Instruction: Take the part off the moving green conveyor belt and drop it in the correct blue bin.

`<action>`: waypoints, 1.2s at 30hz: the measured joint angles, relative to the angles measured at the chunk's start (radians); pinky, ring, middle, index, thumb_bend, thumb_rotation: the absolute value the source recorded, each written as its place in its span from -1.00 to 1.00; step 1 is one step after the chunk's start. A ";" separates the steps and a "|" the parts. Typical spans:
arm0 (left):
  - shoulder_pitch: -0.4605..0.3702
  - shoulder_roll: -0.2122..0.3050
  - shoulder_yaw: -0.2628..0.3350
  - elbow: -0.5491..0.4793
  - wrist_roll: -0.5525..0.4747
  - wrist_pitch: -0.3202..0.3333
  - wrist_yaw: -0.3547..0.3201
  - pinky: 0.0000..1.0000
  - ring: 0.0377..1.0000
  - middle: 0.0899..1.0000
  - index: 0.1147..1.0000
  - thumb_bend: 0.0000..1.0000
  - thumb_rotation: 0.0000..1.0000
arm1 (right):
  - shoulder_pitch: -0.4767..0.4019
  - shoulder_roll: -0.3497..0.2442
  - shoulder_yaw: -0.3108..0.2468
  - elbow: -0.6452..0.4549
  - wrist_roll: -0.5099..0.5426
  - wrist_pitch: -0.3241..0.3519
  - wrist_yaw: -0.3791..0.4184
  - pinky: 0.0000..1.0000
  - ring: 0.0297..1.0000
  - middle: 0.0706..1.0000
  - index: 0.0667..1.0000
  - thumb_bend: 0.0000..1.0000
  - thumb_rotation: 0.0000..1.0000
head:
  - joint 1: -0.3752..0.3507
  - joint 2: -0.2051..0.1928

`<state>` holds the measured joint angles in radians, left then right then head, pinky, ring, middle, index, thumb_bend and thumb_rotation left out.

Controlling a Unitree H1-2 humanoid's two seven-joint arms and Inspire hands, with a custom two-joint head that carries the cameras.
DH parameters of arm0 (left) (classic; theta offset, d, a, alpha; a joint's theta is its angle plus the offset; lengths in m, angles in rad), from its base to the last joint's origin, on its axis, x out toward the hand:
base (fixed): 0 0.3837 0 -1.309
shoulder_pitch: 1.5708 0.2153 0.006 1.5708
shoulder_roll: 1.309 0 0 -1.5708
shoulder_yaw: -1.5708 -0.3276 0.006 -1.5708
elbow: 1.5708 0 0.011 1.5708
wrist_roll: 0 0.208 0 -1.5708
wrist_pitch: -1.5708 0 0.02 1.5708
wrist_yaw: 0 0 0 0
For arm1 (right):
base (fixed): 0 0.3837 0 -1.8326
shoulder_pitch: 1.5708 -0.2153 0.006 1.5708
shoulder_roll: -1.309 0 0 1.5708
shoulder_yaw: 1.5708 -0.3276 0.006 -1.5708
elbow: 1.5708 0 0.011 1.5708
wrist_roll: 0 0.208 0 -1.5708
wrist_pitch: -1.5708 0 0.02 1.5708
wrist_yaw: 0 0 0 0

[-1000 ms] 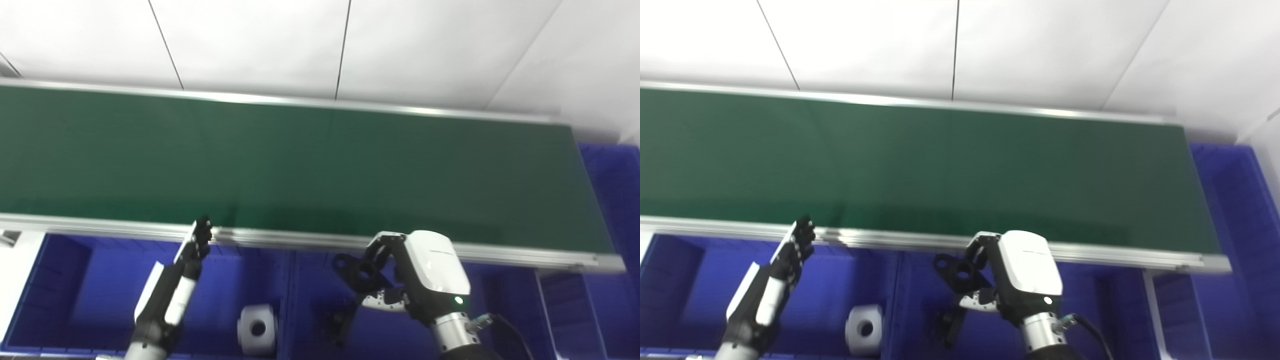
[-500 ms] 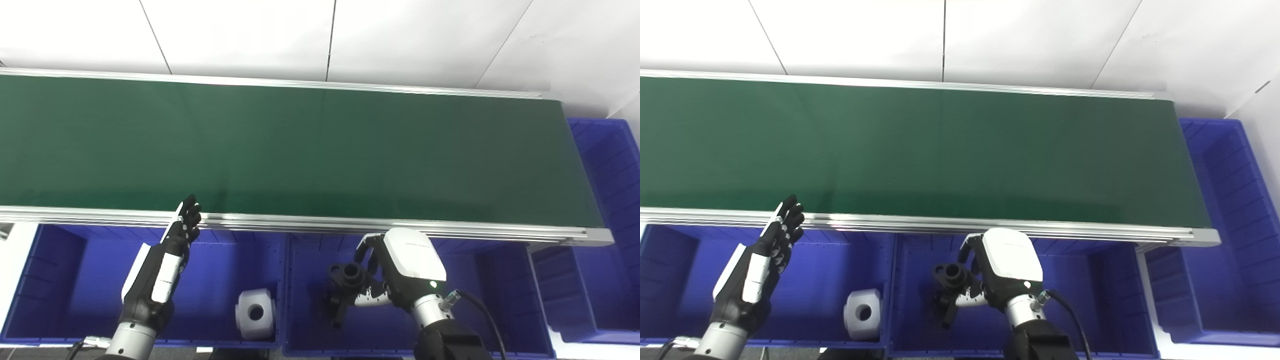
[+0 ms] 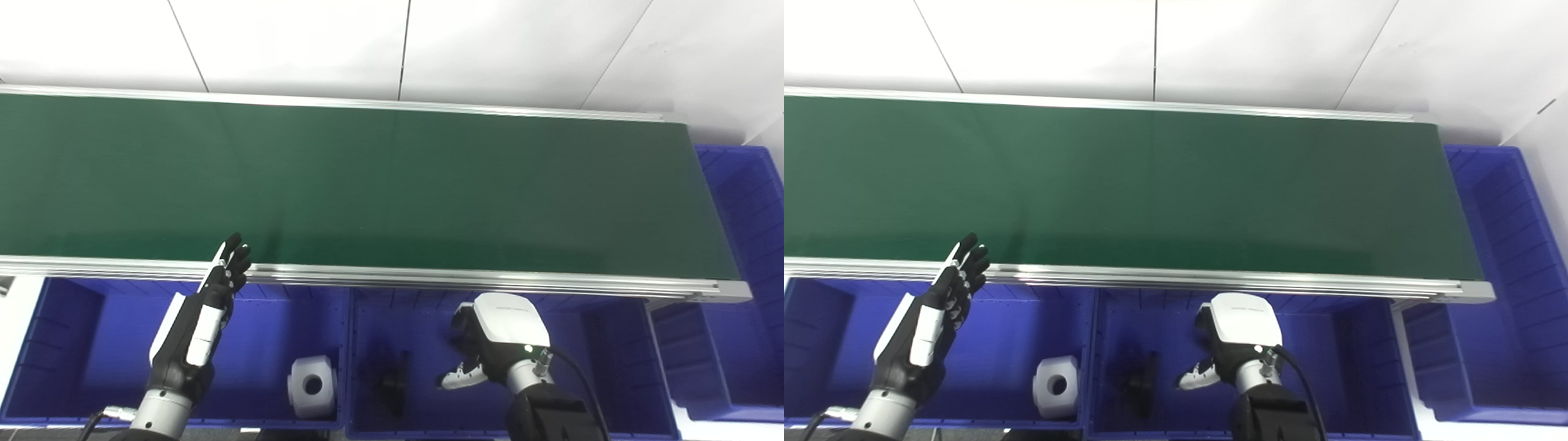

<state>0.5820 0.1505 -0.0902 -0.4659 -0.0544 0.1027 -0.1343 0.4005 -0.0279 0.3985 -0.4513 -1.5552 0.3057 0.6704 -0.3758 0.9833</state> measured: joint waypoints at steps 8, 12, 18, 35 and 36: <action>0.000 0.002 -0.006 0.000 0.018 0.000 0.000 0.92 0.94 0.96 1.00 0.58 1.00 | 0.016 0.003 -0.003 -0.077 -0.005 -0.006 0.072 0.27 0.43 0.55 0.47 0.97 0.22 | 0.018 -0.006; 0.001 0.002 -0.011 0.000 0.025 0.000 0.000 0.94 0.95 0.97 1.00 0.57 1.00 | 0.054 0.021 -0.027 -0.197 0.086 -0.007 0.114 0.11 0.34 0.45 0.39 0.98 0.41 | 0.028 -0.008; 0.003 0.000 -0.013 0.000 0.025 0.000 0.000 0.92 0.94 0.95 1.00 0.57 1.00 | 0.158 0.081 -0.089 -0.392 0.464 0.026 0.120 0.07 0.26 0.35 0.36 0.82 0.83 | 0.043 -0.009; 0.002 -0.002 -0.021 0.076 0.067 -0.010 0.001 0.84 0.92 0.95 1.00 0.59 1.00 | 0.217 0.136 -0.331 0.146 1.152 -0.507 -0.522 0.87 0.93 0.97 0.94 0.62 0.99 | 0.075 -0.041; 0.002 -0.002 -0.021 0.075 0.069 -0.024 0.001 0.84 0.92 0.95 1.00 0.60 1.00 | 0.212 0.136 -0.326 0.151 1.159 -0.540 -0.551 0.90 0.95 0.99 0.97 0.62 1.00 | 0.072 -0.041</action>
<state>0.5843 0.1487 -0.1116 -0.3908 0.0147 0.0782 -0.1338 0.6125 0.1082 0.0722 -0.3005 -0.3958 -0.2342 0.1199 -0.3037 0.9419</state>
